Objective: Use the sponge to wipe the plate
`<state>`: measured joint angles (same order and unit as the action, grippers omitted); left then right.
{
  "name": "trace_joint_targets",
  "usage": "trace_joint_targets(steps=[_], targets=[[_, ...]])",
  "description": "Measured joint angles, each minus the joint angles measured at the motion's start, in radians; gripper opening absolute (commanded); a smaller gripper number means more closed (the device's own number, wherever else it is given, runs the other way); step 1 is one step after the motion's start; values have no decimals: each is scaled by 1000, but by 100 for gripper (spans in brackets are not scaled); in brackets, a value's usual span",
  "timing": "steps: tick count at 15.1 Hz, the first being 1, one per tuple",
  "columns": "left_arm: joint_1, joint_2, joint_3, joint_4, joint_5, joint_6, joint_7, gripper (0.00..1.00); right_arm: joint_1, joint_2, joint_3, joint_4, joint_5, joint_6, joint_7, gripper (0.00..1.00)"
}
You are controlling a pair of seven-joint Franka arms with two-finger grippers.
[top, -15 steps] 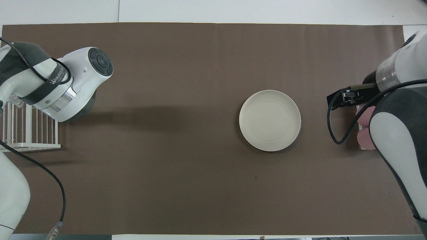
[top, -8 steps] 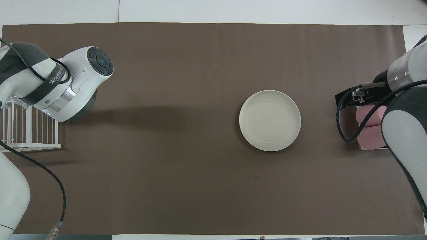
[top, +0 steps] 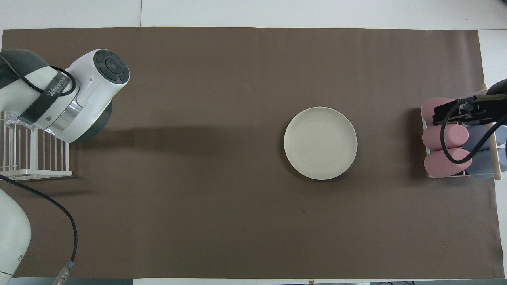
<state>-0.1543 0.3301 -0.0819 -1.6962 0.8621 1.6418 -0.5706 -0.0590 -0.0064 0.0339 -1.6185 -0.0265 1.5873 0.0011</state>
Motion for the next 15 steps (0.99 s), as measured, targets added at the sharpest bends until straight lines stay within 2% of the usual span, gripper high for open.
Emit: trace_joint_targets(steps=[2,5,9,12,15], targets=[[22,-28,1,49,-148,17,17,100,-1,0,-34,0,0,0,-26,100],[56,-75,4,128,-396,19,57,100,0,0,-36,7,0,0,-28,100],[109,-154,6,163,-661,17,167,100,0,0,-32,17,0,0,-28,100],[158,-231,8,163,-786,-12,267,100,2,0,-31,20,0,0,-28,100],[161,-294,2,161,-820,-109,296,100,6,0,-30,20,0,0,-28,100]])
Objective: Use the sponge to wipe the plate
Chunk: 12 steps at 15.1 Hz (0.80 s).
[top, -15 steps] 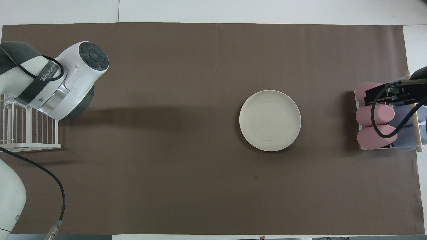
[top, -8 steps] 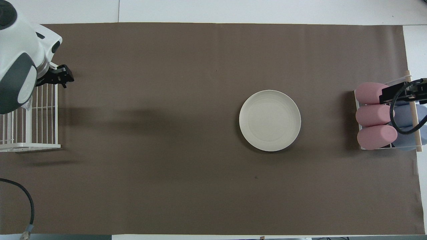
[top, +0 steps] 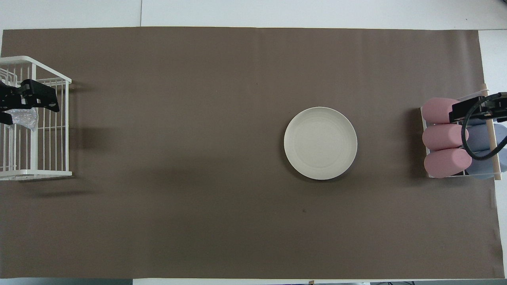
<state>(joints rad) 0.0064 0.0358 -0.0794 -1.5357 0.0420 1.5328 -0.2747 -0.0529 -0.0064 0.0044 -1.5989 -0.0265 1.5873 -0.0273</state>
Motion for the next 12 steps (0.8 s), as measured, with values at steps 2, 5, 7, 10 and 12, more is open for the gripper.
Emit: trace_joint_targets(steps=[2,5,7,10,12], targets=[[-1,-40,-5,-13,-46,-55,19,100,2,0,0,0,0,0,0,100],[-1,-82,-5,-79,-80,-20,53,100,3,0,0,0,0,0,0,100],[-1,-85,-5,-126,-87,51,57,100,3,0,0,0,0,0,0,100],[-1,-84,-5,-153,-88,85,59,100,6,0,1,0,0,0,0,100],[-1,-84,-5,-155,-88,85,61,100,7,0,2,1,0,0,0,100]])
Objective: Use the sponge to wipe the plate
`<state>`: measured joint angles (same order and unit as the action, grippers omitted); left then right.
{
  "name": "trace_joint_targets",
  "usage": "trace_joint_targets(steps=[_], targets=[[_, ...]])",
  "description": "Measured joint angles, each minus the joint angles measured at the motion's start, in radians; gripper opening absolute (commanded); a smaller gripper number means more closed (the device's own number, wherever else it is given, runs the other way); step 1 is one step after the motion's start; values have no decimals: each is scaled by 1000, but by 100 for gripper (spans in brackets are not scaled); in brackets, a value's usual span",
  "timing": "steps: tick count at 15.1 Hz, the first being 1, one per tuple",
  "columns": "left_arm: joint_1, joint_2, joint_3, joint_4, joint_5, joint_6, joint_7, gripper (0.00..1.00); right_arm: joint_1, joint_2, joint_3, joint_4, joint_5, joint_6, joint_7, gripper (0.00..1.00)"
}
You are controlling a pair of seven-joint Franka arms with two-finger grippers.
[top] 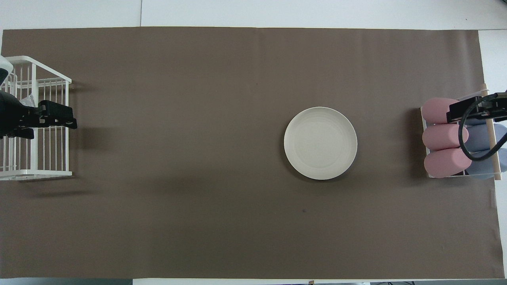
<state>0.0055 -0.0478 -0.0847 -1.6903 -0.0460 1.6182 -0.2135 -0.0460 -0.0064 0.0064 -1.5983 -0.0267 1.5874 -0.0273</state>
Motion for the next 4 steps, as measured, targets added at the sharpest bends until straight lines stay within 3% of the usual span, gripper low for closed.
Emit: trace_joint_targets(steps=[4], targets=[[0,0,0,0,0,0,0,100,0,0,3,0,-1,1,0,100]])
